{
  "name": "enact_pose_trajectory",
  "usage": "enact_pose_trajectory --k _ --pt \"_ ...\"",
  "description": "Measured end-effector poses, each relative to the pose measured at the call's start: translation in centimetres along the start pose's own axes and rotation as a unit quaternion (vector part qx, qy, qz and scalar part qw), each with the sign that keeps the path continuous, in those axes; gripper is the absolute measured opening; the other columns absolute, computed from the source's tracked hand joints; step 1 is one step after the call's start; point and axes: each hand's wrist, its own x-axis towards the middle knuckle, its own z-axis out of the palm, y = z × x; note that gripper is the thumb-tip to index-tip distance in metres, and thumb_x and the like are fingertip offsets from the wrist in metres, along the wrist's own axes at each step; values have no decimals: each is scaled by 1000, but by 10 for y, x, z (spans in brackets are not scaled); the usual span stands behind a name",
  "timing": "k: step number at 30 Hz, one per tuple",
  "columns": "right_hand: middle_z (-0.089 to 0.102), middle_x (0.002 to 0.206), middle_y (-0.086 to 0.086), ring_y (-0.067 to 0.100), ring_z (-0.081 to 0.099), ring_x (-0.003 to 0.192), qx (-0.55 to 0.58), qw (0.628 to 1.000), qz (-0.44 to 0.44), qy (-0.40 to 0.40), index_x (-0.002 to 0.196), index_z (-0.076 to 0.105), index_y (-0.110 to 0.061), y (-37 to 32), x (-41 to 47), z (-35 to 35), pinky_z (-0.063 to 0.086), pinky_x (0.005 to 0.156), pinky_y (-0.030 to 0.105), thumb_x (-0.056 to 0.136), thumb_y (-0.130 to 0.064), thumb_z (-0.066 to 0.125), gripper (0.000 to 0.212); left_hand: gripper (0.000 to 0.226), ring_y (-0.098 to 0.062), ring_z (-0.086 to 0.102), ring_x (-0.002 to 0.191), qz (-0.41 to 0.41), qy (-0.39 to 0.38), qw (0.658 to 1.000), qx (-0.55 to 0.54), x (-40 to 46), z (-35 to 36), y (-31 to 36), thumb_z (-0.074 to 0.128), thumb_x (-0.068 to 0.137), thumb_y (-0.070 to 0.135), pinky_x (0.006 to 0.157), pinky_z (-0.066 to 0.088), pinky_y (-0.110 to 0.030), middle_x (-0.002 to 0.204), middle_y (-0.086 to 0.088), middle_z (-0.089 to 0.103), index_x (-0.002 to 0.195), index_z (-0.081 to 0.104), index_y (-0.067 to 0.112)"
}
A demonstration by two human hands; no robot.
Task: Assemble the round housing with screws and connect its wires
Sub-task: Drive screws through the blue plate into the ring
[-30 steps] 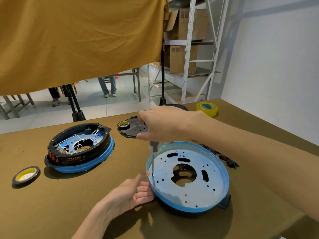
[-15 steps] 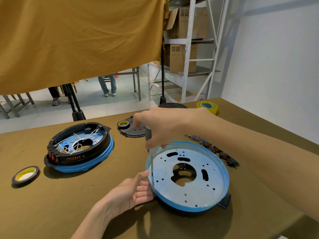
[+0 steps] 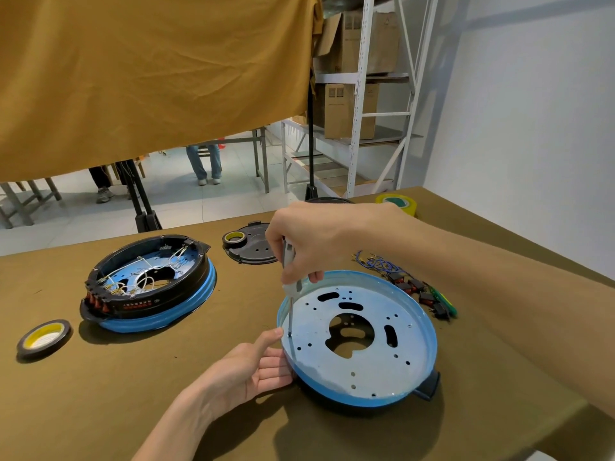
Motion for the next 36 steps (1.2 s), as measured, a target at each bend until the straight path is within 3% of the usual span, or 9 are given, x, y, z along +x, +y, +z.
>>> enact_pose_trajectory --k 4,7,15,21,27,36 --pt "74 64 4 17 73 52 6 1000 15 -6 87 63 -6 5 0 0 55 48 22 90 -21 76 20 73 -33 77 99 0 1 1000 0 0 0 0 78 70 49 72 65 -36 108 -23 77 119 64 -3" --pt "72 60 4 18 71 49 1 1000 21 -7 87 61 -7 4 0 2 53 46 21 92 -23 73 21 64 -33 77 98 -5 5 1000 1 -1 1 1 74 83 47 73 65 -37 107 -22 77 120 63 -3" --pt "73 82 6 20 75 67 -46 997 29 -52 96 63 -13 -2 5 -3 57 54 23 84 -18 82 23 55 -34 78 96 -17 20 1000 -5 -6 6 3 69 92 45 75 66 -39 105 -22 77 118 64 -3" --pt "75 71 6 15 73 56 -14 999 27 -39 89 67 -8 1 8 -4 58 52 23 84 -18 83 19 54 -33 78 95 -19 19 1000 -8 -6 7 4 70 92 43 74 66 -39 104 -23 77 118 63 -4" --pt "72 58 2 15 71 51 1 999 31 -33 87 67 -5 1 8 -2 54 48 22 82 -19 83 22 71 -34 77 98 -4 0 1000 -9 -6 3 3 79 69 43 76 66 -39 108 -24 76 119 64 -4" --pt "70 55 7 19 68 45 -8 999 36 -20 82 69 2 -9 4 0 48 42 20 84 -19 79 23 79 -34 77 100 5 -16 1000 1 -3 1 3 85 61 44 72 65 -38 109 -24 76 121 62 -2"
